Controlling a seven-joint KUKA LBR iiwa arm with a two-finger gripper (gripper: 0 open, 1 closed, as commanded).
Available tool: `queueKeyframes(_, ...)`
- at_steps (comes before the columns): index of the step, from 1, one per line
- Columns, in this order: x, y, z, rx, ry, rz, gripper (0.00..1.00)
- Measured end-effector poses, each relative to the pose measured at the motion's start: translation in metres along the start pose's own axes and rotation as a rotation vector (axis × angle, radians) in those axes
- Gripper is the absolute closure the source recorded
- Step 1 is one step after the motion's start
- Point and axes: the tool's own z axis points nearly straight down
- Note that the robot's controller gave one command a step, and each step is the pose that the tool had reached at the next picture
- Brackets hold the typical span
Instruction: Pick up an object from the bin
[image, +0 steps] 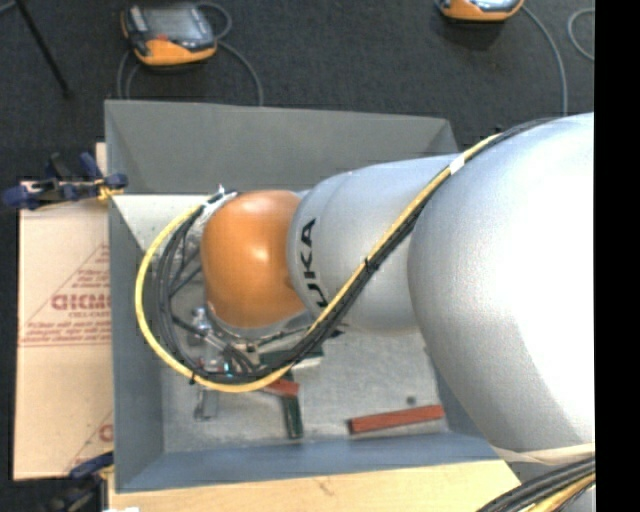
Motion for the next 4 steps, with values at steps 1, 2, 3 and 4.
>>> queueKeyframes(1,-0.002,-0.001,-0.004,-0.002,-0.008,0.004,0.0)
queueKeyframes(2,-0.012,-0.074,0.041,-0.001,-0.009,0.016,0.0)
queueKeyframes(3,-0.011,-0.088,0.022,0.001,-0.006,-0.009,0.0)
queueKeyframes(4,-0.014,-0.093,0.015,-0.002,-0.01,0.045,0.0)
